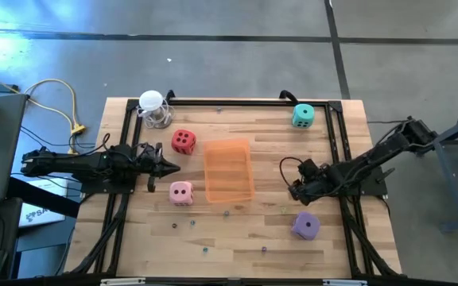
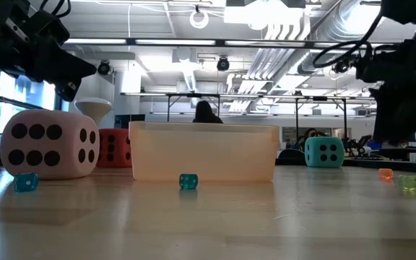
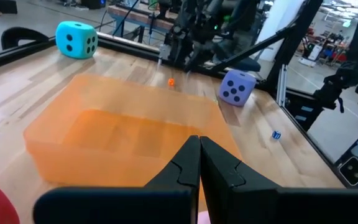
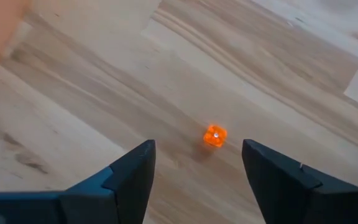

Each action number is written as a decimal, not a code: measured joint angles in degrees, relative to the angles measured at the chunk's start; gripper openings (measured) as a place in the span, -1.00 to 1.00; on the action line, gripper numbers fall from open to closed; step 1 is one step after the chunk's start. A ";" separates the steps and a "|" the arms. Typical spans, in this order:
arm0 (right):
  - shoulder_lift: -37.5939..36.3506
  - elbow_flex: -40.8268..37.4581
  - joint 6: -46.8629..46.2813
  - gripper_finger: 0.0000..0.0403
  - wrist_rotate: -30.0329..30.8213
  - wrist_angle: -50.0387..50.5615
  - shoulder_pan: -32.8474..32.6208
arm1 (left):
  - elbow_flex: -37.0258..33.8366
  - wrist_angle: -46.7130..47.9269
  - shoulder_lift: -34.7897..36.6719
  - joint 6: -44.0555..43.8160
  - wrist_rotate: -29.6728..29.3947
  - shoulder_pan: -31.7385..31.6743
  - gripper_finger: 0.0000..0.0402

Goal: Pick & Place Dice
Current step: Put the small orange die into the orange bin

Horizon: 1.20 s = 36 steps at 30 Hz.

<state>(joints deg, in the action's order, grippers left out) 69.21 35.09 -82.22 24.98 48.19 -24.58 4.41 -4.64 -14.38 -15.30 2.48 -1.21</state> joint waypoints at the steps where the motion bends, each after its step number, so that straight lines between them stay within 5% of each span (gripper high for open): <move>1: 0.56 0.00 -0.06 0.15 -0.25 0.02 0.00 | 0.01 -0.45 -0.06 -0.03 0.01 0.00 -1.00; 36: 11.98 -0.12 -1.80 0.15 -4.55 -6.57 6.40 | 0.00 -2.25 -4.19 1.77 -1.25 3.72 -1.00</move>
<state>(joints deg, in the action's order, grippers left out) 81.19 34.97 -84.03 20.42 41.62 -18.17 4.41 -6.90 -18.57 -13.54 1.23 2.50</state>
